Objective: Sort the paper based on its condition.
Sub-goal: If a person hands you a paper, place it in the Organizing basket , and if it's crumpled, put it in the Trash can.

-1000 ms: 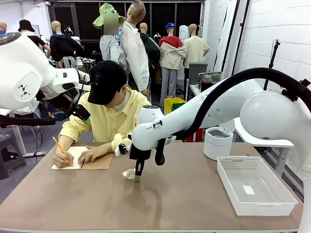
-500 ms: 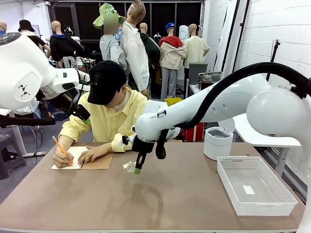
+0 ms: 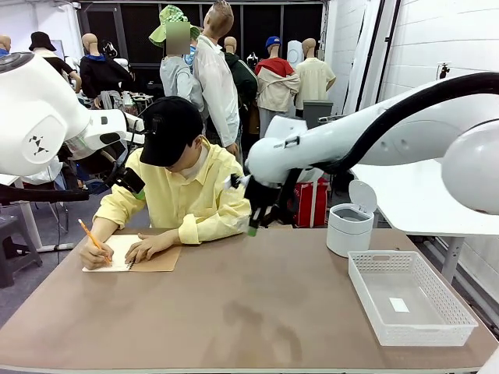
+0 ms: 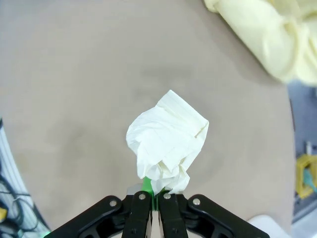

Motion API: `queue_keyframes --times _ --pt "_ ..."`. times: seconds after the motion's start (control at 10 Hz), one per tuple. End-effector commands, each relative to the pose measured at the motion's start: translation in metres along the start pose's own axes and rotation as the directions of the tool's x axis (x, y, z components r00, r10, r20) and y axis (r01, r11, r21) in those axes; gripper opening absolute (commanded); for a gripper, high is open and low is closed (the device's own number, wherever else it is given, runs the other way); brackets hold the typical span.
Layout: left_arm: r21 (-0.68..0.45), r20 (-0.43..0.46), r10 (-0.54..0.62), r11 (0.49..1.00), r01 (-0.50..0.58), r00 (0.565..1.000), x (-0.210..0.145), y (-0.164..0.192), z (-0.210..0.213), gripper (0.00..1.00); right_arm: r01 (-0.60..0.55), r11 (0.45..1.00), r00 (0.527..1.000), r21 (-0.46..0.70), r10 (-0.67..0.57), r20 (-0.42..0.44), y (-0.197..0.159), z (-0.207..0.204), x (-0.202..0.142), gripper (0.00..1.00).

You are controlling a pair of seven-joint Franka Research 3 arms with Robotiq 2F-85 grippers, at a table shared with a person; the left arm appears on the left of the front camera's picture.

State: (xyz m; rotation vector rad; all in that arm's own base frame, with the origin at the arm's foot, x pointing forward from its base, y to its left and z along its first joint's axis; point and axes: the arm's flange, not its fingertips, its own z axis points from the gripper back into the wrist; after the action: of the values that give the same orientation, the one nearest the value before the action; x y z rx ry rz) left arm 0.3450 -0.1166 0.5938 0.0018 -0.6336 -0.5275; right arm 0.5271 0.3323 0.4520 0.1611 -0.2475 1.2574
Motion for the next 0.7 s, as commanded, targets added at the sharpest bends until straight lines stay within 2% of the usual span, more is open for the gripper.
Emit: queue_keyframes --times 0.0,0.2,0.3,0.4,0.6 --pt "-0.004 -0.006 0.001 1.000 -0.001 1.000 0.000 0.000 0.001 1.00 0.116 0.993 0.993 -0.025 -0.116 -0.008 -0.006 0.012 -0.030 0.00" --pt "-0.004 -0.006 0.001 1.000 -0.001 1.000 0.000 0.000 0.001 1.00 0.189 0.981 0.982 -0.040 -0.189 -0.002 -0.017 0.022 -0.045 0.00" --pt "-0.004 -0.006 0.001 1.000 -0.001 1.000 0.000 0.000 0.001 1.00 0.168 0.985 0.986 -0.041 -0.168 -0.002 -0.006 0.023 -0.046 0.00" --pt "-0.004 -0.006 0.001 1.000 -0.001 1.000 0.000 0.000 0.001 1.00 0.141 0.988 0.990 -0.058 -0.142 -0.011 -0.029 0.026 -0.043 0.00" --pt "-0.004 -0.006 0.001 1.000 -0.001 1.000 0.000 0.000 0.001 1.00 0.141 0.988 0.990 -0.058 -0.142 -0.011 -0.029 0.026 -0.043 0.00"
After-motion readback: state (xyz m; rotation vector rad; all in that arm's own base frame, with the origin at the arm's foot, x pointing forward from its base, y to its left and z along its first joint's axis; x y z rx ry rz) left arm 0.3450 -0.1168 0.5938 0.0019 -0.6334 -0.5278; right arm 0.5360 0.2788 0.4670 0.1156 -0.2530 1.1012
